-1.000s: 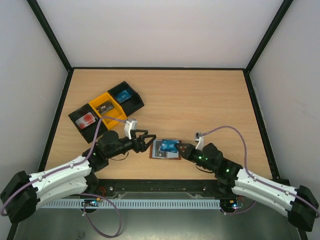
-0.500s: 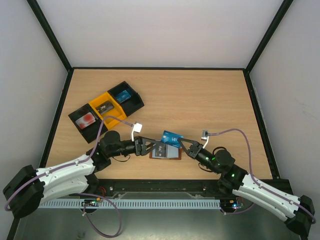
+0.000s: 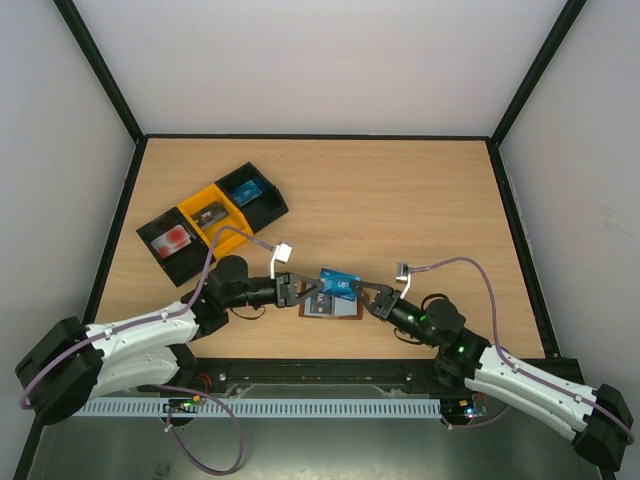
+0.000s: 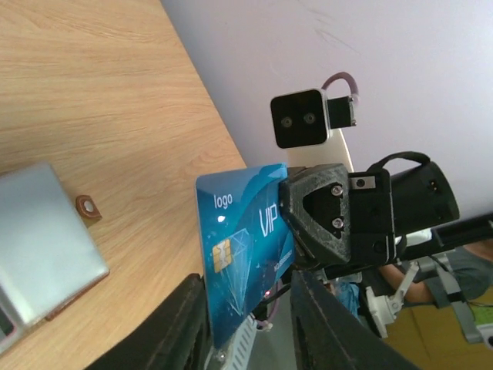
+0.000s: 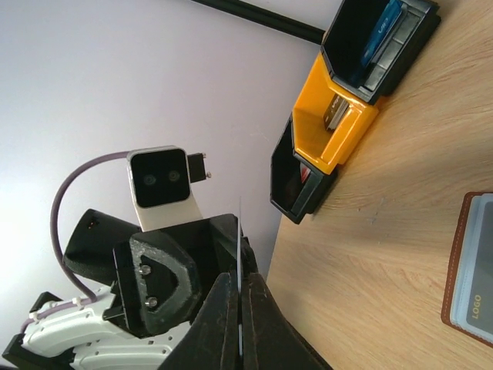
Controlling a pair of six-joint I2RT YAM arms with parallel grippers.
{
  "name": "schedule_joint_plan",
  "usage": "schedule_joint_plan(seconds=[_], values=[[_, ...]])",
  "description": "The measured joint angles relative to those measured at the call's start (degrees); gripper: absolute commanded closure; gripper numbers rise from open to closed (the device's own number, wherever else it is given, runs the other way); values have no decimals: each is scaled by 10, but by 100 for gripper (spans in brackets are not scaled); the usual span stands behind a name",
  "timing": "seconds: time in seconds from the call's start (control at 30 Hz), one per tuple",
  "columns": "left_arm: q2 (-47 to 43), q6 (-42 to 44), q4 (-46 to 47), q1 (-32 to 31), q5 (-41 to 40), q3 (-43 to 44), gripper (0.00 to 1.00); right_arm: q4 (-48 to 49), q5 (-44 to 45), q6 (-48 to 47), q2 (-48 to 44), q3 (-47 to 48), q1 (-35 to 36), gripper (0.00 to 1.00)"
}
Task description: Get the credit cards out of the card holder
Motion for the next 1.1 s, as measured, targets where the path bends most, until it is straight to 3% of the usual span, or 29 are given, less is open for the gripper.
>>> schedule_joint_plan(seconds=[0.23,0.3,0.63,0.77,0.93,1.1], values=[[14,-10,15,2,6,1,96,11,-4,5,-8,-11,0,98],[14,-12,17,2,6,1,97,13,-4,7,-12,-16,0,95],[-9,-10,24,4,-13,-7,97,-16,16,23,-49,-21,0,46],[-40,9,-18,9,-53,-6,97,-41,36,24,-63,-21,0,30],[-82,44,-104,26,-123,12,97,-90,58,13,-60,-17,0,1],[-107,72,-165,63,-196,37,97,-143,80,-8,-39,-1,0,2]])
